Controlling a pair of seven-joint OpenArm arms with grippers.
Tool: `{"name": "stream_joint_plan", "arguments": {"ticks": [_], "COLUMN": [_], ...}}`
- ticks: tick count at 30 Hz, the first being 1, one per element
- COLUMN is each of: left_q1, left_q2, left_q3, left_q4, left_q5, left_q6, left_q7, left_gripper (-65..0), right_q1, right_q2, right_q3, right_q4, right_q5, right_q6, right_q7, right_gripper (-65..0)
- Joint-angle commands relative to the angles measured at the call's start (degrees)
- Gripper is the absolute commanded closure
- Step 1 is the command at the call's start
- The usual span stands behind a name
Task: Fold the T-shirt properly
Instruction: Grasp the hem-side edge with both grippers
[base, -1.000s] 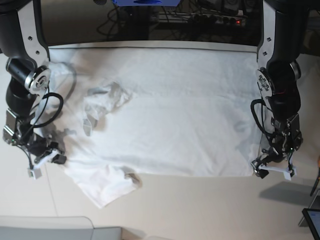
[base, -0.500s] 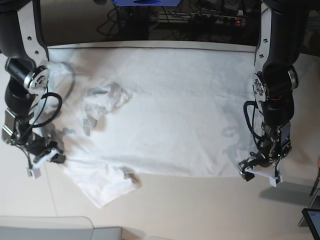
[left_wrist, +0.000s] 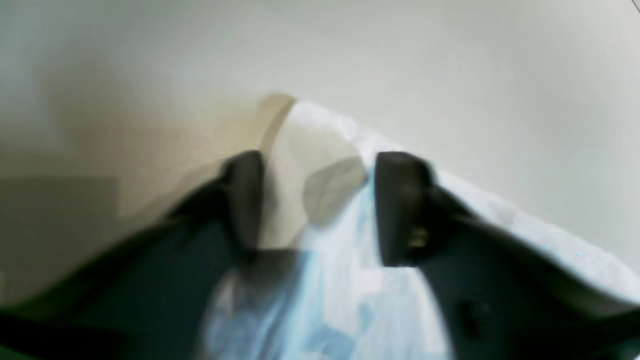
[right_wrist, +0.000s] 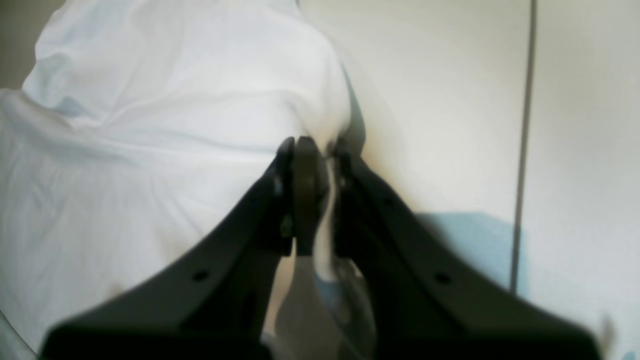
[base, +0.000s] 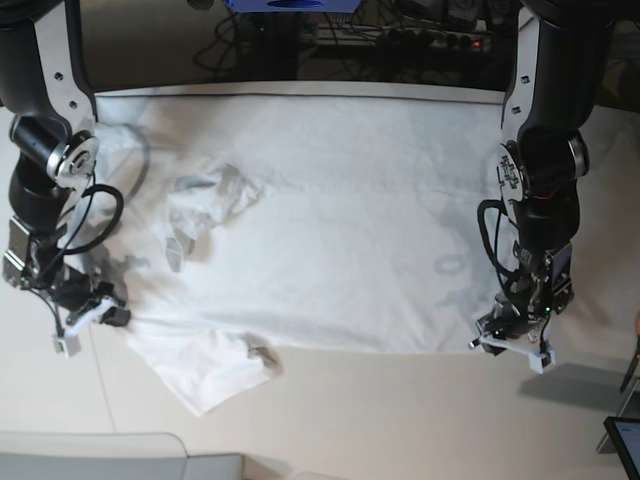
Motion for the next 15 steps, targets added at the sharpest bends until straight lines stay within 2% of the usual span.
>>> {"name": "stream_joint_plan", "arguments": {"ticks": [1,3,8,11,15], "left_q1": [-0.6,-0.6,-0.7,-0.9,-1.0], "left_q2": [-0.1,-0.3,-1.5,-1.7,-1.8], "left_q3": [0.0,0.0,0.0,0.0,0.0], "left_q4": [0.4,0.4,0.4,0.5,0.5], "left_q5": [-0.2,-0.2,-0.1,-0.1,-0.1], "left_q6": [-0.4,-0.4,-0.4,-0.4,-0.4], "left_q7": [2.1,2.1,2.1,2.1,2.1], "left_gripper": [-21.3,-16.3,-12.6,0.0,0.0], "right_q1": [0.9,0.9,0.9,0.9,0.9], "right_q2": [1.0,1.0,0.8,0.7,0.5], "right_q3": [-0.2,-0.2,-0.6,-3.7,-5.3], "right_q4": [0.4,0.4,0.4,0.4,0.4], "right_q5": [-1.7,-1.7,-1.7,-1.7,-1.7], "right_q6": [-0.7,-0.7,-0.7,-0.7,-0.7], "right_q7": [-1.6,-1.6,-1.6,-1.3,-1.2], "right_gripper": [-0.9,-0.9,-0.7,-0.6,-0.4]}}
